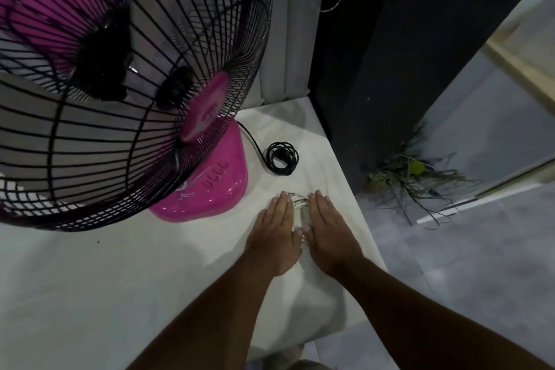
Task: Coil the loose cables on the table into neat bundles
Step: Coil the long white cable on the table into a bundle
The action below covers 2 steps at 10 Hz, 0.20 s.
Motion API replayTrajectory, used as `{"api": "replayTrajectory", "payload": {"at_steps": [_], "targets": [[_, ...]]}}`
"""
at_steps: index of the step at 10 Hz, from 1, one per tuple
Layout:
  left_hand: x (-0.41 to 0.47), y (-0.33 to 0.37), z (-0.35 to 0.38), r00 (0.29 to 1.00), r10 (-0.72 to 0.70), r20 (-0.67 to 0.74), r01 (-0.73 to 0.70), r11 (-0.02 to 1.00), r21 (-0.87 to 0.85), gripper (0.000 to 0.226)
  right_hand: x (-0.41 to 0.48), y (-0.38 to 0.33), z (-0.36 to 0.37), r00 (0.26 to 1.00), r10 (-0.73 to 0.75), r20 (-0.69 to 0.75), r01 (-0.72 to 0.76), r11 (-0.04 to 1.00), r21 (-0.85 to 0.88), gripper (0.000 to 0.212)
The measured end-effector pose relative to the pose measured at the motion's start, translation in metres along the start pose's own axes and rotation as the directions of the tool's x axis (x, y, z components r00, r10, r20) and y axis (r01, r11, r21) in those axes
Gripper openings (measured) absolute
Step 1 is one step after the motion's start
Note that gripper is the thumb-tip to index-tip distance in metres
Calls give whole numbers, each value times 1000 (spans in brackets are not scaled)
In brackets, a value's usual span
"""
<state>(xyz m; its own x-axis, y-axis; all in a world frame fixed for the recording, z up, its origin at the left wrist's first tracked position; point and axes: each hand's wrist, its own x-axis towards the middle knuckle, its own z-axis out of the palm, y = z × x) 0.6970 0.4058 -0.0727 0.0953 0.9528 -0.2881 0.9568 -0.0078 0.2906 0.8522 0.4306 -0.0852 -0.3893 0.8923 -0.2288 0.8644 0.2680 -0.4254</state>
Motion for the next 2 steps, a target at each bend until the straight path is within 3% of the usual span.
{"api": "replayTrajectory", "payload": {"at_steps": [2], "targets": [[-8,-9,-23,1000,-3,-10,2,996,-91,67,3,-26,-19,997,71,6,-68,977,-200,67]]}}
